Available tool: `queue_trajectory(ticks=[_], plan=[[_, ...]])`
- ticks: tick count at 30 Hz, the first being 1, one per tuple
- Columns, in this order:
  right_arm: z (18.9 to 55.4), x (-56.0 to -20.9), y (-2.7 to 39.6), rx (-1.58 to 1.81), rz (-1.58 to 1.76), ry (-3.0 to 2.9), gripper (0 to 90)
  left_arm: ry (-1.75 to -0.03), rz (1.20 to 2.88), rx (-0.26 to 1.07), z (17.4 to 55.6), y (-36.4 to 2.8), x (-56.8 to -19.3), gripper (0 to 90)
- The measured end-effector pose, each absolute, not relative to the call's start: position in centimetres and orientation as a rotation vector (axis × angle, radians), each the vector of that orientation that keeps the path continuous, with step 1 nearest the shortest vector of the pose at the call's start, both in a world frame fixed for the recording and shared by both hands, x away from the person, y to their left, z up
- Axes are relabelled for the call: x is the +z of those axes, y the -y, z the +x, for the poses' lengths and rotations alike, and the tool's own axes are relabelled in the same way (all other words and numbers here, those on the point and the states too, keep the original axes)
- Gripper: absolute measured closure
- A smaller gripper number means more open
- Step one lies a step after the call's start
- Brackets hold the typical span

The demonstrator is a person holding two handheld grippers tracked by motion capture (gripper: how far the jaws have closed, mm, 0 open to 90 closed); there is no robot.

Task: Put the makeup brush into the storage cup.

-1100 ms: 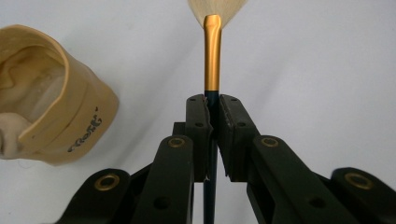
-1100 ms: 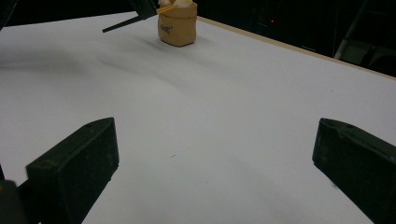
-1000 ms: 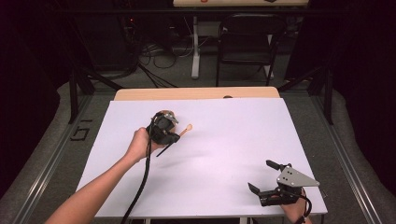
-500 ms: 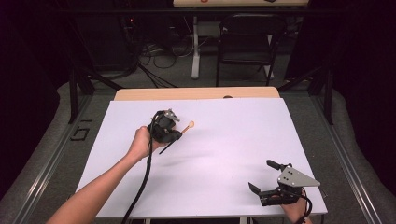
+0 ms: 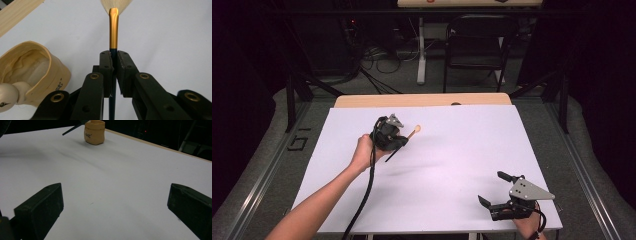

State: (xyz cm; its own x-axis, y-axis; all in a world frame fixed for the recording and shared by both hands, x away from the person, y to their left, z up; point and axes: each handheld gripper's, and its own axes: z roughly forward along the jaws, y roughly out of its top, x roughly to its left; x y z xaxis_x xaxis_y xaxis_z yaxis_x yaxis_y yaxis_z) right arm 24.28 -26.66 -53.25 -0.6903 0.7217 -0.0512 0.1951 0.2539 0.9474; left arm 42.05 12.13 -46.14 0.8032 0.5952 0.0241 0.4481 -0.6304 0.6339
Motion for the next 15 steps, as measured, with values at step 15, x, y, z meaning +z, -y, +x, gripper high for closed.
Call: queue_trajectory(ticks=[15], plan=[[24.35, -53.30, 26.60, 1.440, 0.833, -2.051, 0.0, -0.759, 2.284, 0.330, 42.43, -11.79, -46.08, 83.2]])
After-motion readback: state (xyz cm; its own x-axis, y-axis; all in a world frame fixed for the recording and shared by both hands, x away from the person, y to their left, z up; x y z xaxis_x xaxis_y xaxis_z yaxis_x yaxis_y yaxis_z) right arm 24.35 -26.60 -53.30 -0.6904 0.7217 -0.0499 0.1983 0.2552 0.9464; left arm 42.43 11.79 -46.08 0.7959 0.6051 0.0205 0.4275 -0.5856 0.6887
